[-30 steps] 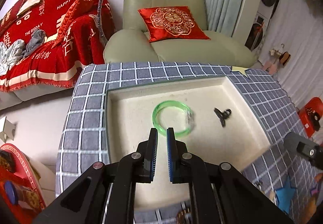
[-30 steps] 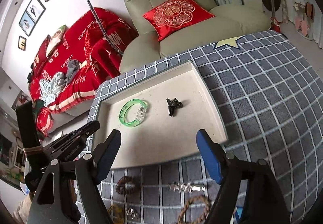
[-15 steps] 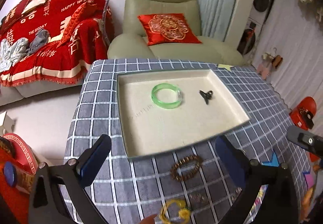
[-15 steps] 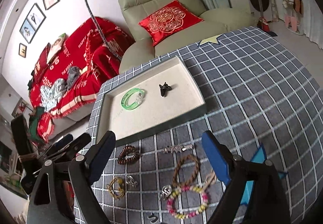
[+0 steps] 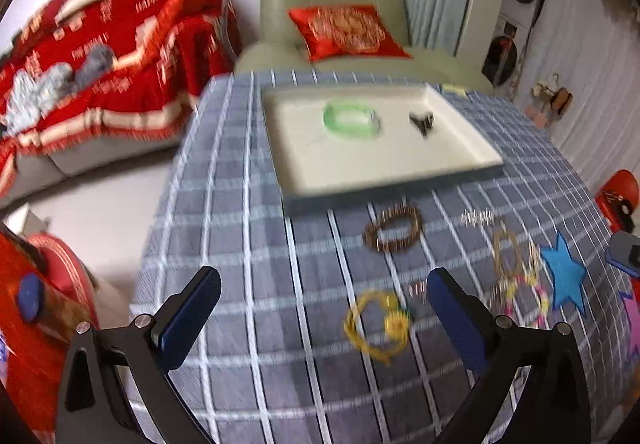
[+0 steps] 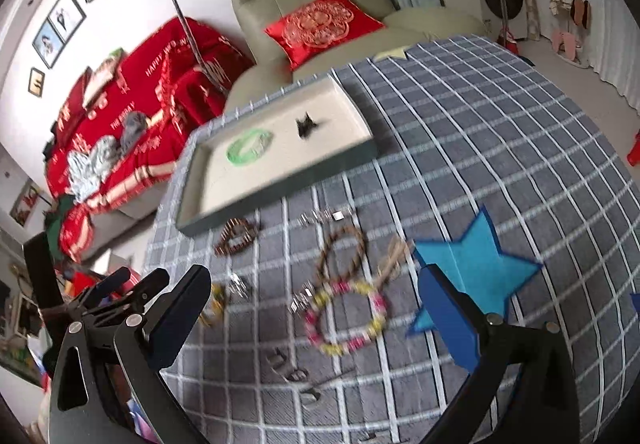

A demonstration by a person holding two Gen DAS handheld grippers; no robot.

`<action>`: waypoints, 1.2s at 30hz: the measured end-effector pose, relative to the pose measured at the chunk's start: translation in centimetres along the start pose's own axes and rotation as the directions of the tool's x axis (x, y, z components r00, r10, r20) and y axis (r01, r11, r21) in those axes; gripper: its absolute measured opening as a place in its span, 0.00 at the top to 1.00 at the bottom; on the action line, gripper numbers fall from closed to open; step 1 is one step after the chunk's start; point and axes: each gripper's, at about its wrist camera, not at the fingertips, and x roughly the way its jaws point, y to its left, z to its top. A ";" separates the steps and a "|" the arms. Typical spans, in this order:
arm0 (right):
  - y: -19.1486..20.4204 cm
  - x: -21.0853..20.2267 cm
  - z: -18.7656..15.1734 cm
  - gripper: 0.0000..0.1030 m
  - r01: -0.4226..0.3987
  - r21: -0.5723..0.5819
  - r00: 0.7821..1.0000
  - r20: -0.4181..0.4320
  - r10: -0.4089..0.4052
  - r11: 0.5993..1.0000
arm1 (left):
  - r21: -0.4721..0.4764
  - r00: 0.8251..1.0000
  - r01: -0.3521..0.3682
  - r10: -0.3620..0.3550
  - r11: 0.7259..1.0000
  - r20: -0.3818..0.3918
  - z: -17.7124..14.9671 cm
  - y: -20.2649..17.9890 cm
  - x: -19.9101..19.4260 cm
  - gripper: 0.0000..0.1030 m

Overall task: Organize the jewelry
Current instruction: 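Withdraw both tools from the tray toward the remaining jewelry, then grasp the pink-and-yellow beaded bracelet with the right tool while the left grasps the yellow sunflower bracelet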

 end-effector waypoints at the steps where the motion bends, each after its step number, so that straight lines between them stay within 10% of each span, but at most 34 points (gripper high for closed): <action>1: -0.2 0.3 -0.6 0.00 0.008 0.002 1.000 -0.015 -0.008 1.000 | -0.008 1.000 -0.007 0.007 1.000 -0.015 -1.0 0.3 0.3 0.00; 22: -2.8 3.8 -3.9 0.01 0.211 -0.027 0.969 -0.124 -0.213 0.977 | 0.105 0.999 -0.018 0.022 0.994 -0.042 -3.8 -4.7 0.5 0.00; 36: -0.9 6.4 -4.3 0.28 0.296 -0.181 0.938 -0.129 -0.321 0.938 | 0.134 0.996 -0.001 0.013 0.991 -0.086 -4.1 -5.8 2.4 0.19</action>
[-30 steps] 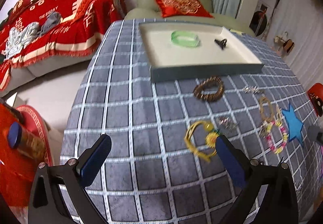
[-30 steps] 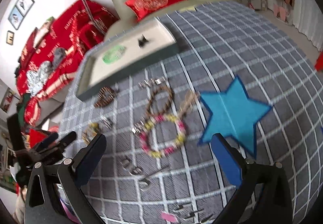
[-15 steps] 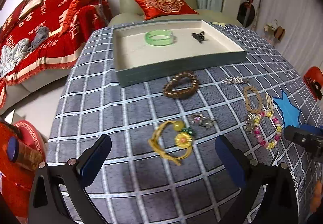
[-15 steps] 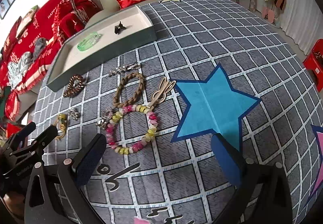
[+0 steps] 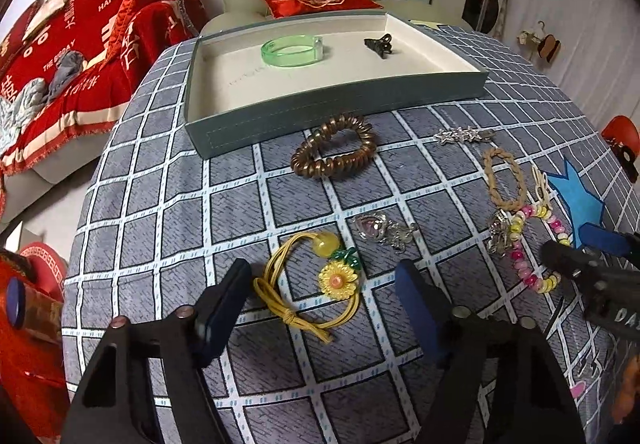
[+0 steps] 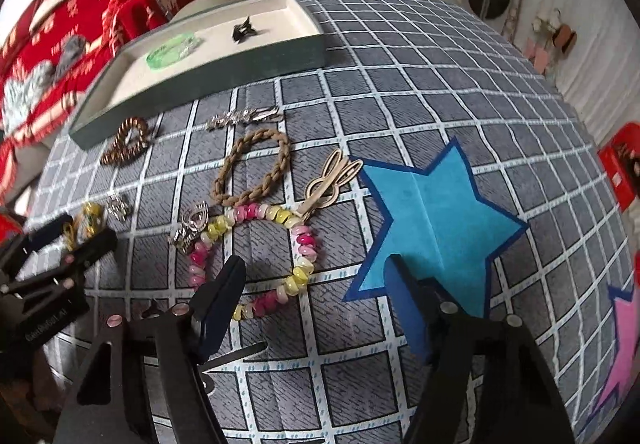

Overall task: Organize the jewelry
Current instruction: 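Grasp the pink-and-yellow beaded bracelet with the right tool while the left grasps the yellow sunflower bracelet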

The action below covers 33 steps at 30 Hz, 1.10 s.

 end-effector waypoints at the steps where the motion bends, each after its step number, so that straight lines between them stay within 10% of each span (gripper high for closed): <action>1: 0.2 0.0 0.0 0.29 0.009 -0.013 1.000 -0.001 -0.009 1.000 | 0.006 1.000 0.005 -0.005 1.000 0.003 0.0 -0.1 -0.1 0.22; 7: 0.8 -0.4 -0.3 0.53 0.006 -0.039 1.000 0.005 -0.006 0.999 | 0.035 0.999 0.033 -0.034 0.999 0.018 -0.1 -0.5 -0.6 0.62; 11: 1.1 -0.8 -0.4 0.88 0.001 -0.045 1.000 0.011 -0.001 0.999 | 0.024 0.998 0.061 -0.062 0.998 0.021 -0.1 -0.1 -0.9 0.65; 33: -0.7 -5.5 0.0 0.90 -0.117 0.029 0.988 0.108 0.113 0.993 | -0.071 0.976 0.207 -0.201 0.976 0.090 0.3 2.6 -5.3 0.72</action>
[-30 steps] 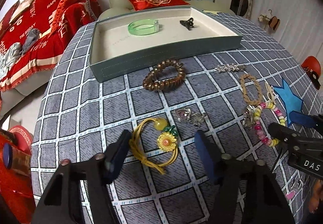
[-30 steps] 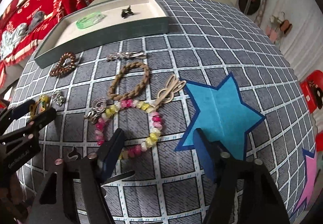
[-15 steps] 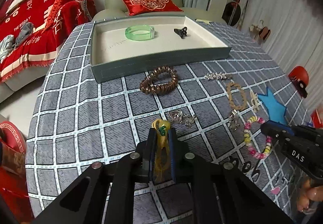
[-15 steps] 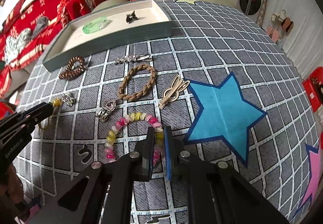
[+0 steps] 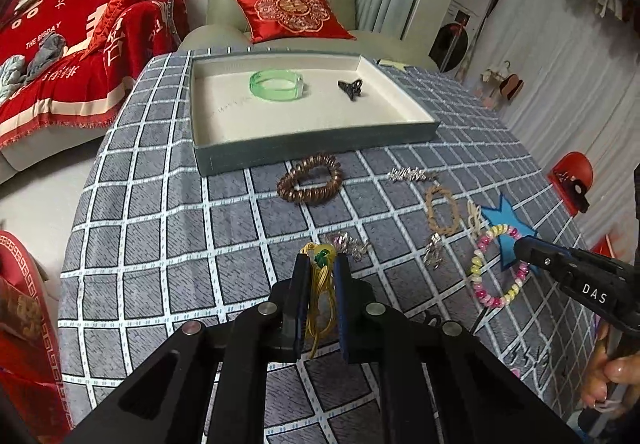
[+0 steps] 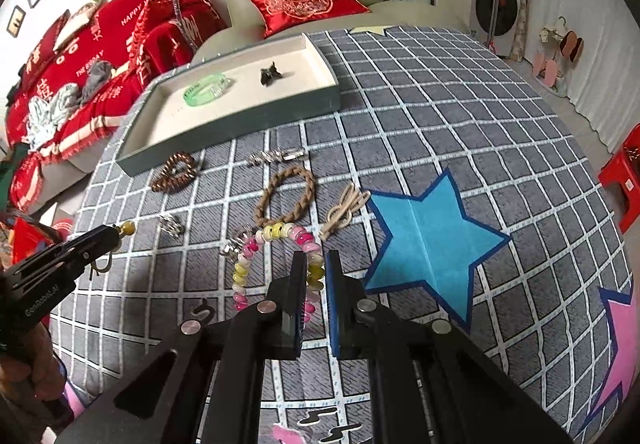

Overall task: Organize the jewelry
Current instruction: 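Grasp the pink-and-yellow beaded bracelet with the right tool while the left grasps the yellow sunflower bracelet, then carry both bracelets into the tray while the right tool releases the beaded bracelet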

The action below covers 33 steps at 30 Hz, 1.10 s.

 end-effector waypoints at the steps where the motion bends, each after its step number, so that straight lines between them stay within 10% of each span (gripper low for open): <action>1: 0.1 -0.2 0.2 0.90 -0.007 -0.001 1.000 0.006 0.007 1.000 | -0.002 1.000 0.002 -0.002 1.000 0.007 0.2 0.0 -0.2 0.72; 18: 2.1 -1.5 10.9 0.90 -0.120 -0.045 0.989 0.082 0.124 0.992 | 0.012 0.993 0.010 -0.011 1.000 0.117 8.1 1.0 -2.7 0.72; 33: 4.6 7.7 18.8 0.90 -0.142 -0.034 0.990 -0.026 0.142 0.989 | -0.055 0.993 -0.070 0.075 0.996 0.087 16.3 4.2 4.3 0.72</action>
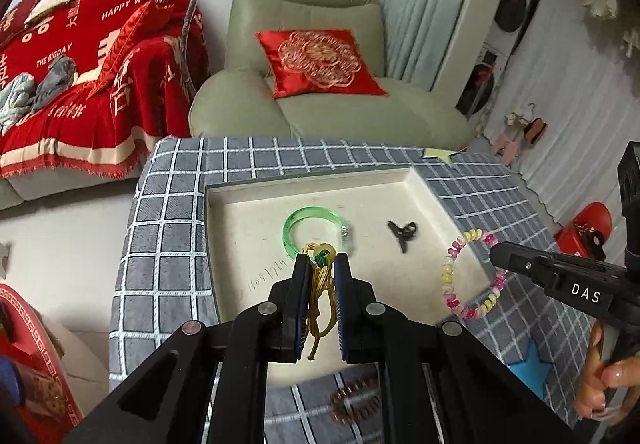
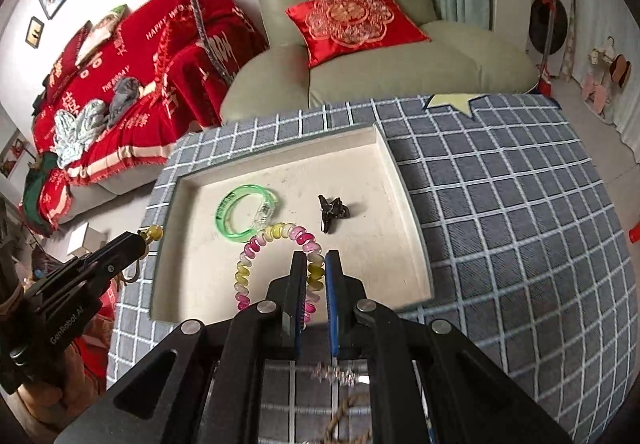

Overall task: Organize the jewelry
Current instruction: 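Carry both bracelets into the tray while the right tool releases the beaded bracelet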

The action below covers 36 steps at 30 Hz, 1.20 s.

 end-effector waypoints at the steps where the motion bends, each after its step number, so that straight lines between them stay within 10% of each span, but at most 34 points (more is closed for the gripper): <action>1: -0.1 0.6 0.1 0.90 0.001 0.000 1.000 -0.010 -0.001 1.000 | 0.004 1.000 -0.006 0.006 1.000 -0.010 0.1 0.0 0.7 0.72; 15: -2.1 9.7 0.7 0.90 0.043 0.027 0.983 -0.181 -0.038 0.999 | 0.056 0.975 -0.036 0.048 0.998 -0.217 -1.2 -0.4 9.4 0.72; 36: -2.7 10.6 1.9 0.89 0.077 0.035 0.993 -0.096 -0.073 0.996 | 0.103 0.982 -0.139 0.151 0.985 -0.113 -0.6 -1.3 11.0 0.72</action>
